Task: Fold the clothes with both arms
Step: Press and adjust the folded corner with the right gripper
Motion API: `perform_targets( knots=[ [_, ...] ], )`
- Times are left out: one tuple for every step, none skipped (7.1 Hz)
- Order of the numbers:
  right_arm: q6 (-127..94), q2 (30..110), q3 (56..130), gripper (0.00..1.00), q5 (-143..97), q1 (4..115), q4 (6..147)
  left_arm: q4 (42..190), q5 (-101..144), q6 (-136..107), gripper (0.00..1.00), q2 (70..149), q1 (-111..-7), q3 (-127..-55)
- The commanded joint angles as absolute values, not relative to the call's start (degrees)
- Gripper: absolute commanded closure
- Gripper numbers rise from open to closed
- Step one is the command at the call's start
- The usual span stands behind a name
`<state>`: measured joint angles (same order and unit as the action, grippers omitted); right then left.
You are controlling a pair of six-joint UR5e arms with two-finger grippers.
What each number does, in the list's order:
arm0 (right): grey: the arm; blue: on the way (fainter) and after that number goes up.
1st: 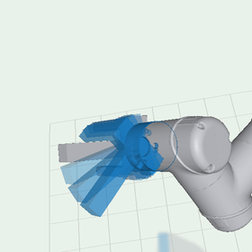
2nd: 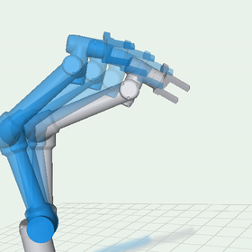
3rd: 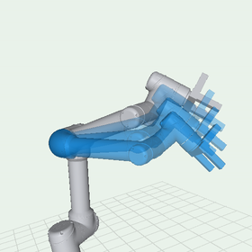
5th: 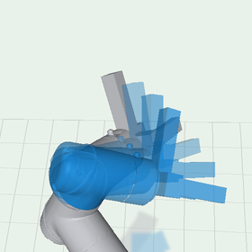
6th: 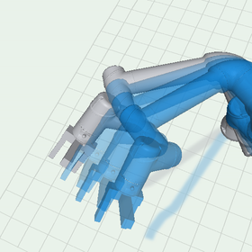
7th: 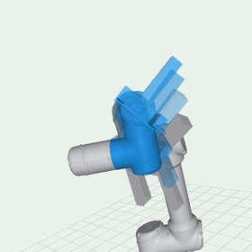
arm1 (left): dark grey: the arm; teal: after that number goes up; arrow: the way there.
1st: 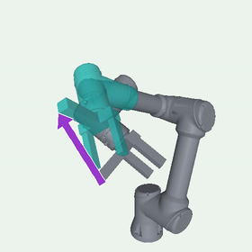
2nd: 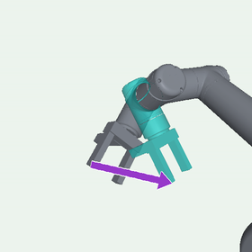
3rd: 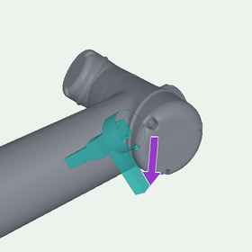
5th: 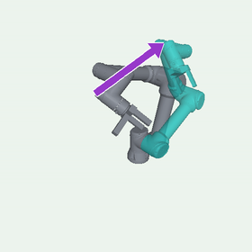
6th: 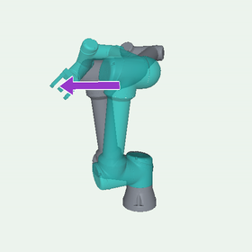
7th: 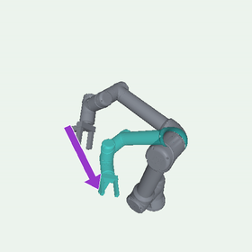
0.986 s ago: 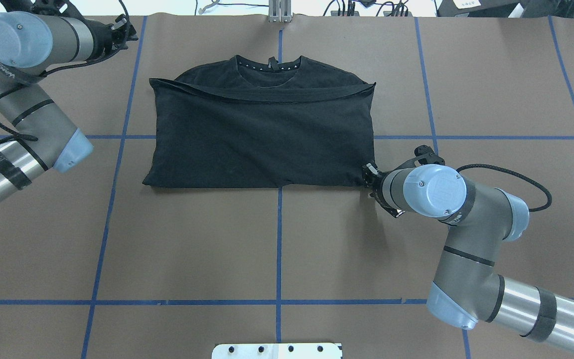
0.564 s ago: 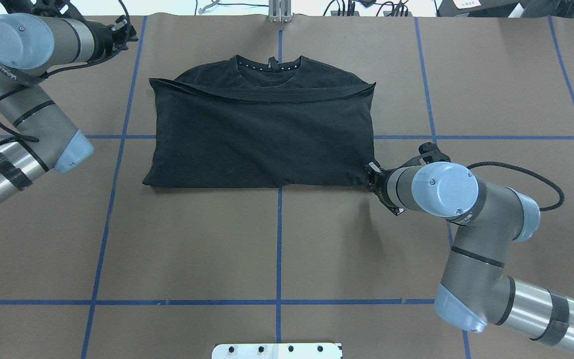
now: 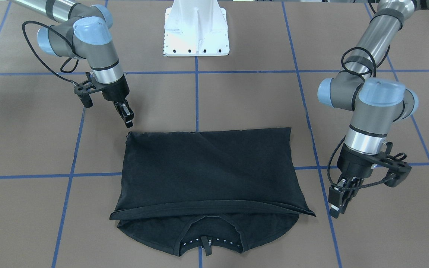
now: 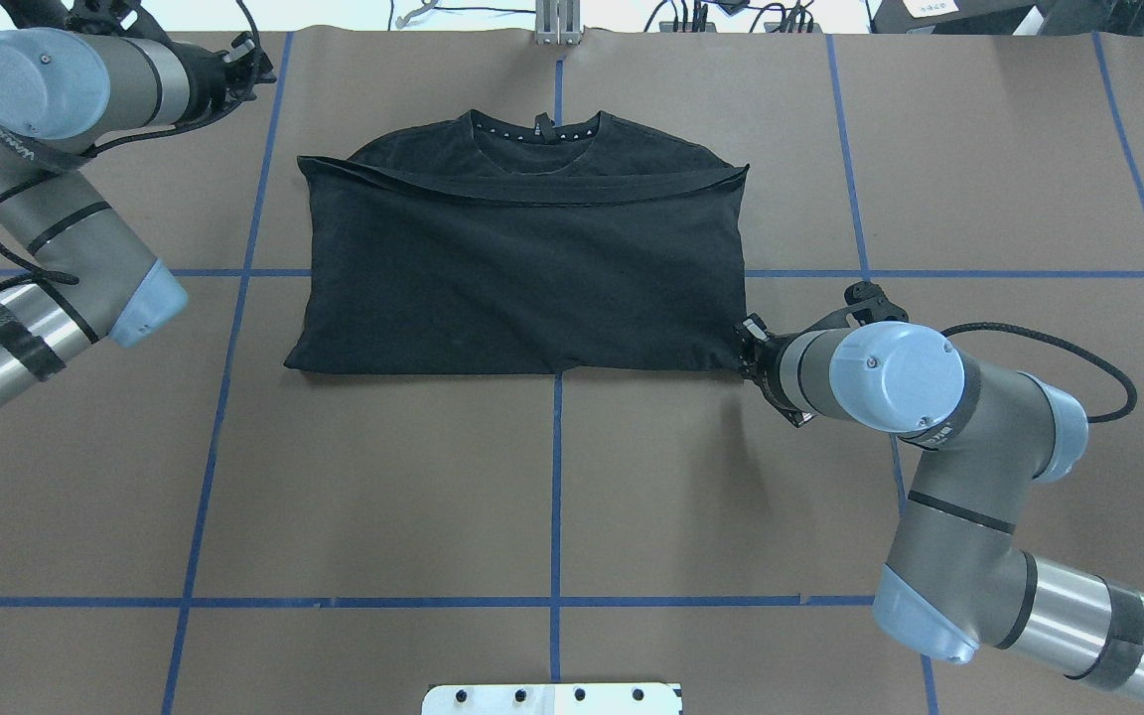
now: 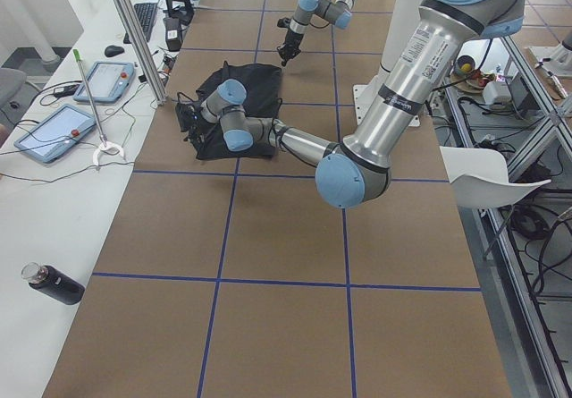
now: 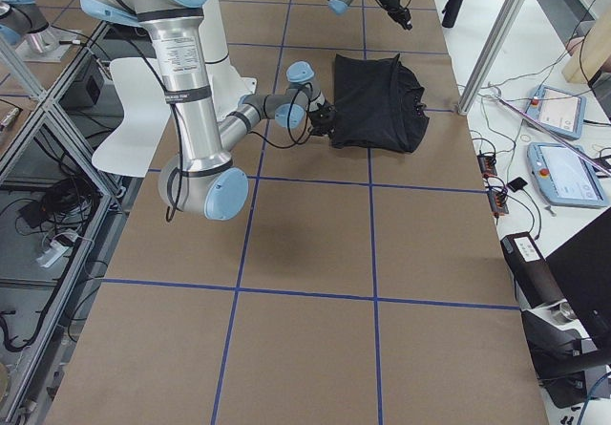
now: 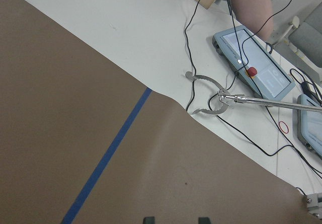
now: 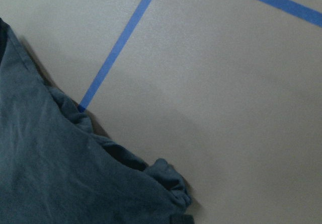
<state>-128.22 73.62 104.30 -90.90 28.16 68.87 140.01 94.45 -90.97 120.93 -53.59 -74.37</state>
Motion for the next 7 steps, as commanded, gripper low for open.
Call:
perform_targets(
  knots=[
    [-128.14, 72.69, 101.97, 0.30, -90.62, 28.21, 68.56, 139.92, 94.22, -91.05, 0.60, 120.85, -53.53, -74.36],
    [-128.23, 70.77, 99.78, 0.23, -90.62, 28.21, 68.55, 140.01, 94.22, -91.40, 0.59, 120.59, -53.35, -74.53],
    [-128.06, 70.58, 99.58, 0.24, -90.62, 28.30, 68.73, 140.01, 94.13, -91.41, 0.59, 120.59, -53.35, -74.53],
    [-127.88, 70.66, 99.49, 0.26, -90.62, 28.47, 68.90, 140.01, 94.13, -91.41, 0.59, 120.59, -53.35, -74.44],
    [-127.71, 70.66, 99.49, 0.27, -90.70, 28.74, 68.91, 140.01, 94.13, -91.41, 0.59, 120.59, -53.35, -74.44],
    [-127.62, 70.58, 98.71, 0.32, -90.62, 28.74, 68.91, 140.01, 94.13, -91.41, 0.59, 120.59, -53.35, -74.53],
    [-127.88, 70.49, 98.70, 0.53, -90.70, 28.91, 68.91, 139.92, 94.13, -91.41, 0.59, 120.59, -53.35, -74.53]
  ],
)
